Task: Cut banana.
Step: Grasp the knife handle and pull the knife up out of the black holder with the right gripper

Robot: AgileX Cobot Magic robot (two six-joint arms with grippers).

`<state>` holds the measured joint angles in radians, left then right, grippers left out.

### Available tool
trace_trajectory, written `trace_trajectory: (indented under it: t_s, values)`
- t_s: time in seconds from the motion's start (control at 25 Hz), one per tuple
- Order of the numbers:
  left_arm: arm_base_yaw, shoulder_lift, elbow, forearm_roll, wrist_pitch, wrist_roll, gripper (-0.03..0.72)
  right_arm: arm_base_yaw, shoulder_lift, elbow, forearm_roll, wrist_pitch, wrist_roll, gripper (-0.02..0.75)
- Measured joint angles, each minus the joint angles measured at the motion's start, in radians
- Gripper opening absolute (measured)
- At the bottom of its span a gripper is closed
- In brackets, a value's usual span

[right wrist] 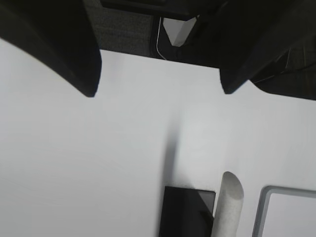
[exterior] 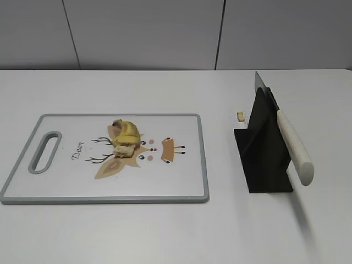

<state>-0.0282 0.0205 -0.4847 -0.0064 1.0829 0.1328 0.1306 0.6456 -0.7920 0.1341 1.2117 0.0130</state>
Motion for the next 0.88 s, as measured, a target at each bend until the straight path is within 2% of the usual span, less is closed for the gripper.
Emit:
trace_trajectory:
  t_s: [0.32,0.6,0.72,0.88]
  values:
    - [0.0,0.0,0.0,0.0,0.0,0.0,0.499,0.185,0.133,-0.026,-0.088,0.003,0.128,0.572]
    - [0.0,0.0,0.0,0.0,0.0,0.0,0.499,0.336,0.28,-0.135,-0.142,0.003,0.221,0.572]
    - [0.0,0.0,0.0,0.0,0.0,0.0,0.499,0.383,0.366,-0.184,-0.159,0.002,0.249,0.572]
    - [0.0,0.0,0.0,0.0,0.0,0.0,0.499,0.397,0.483,-0.245,-0.171,0.002,0.264,0.572]
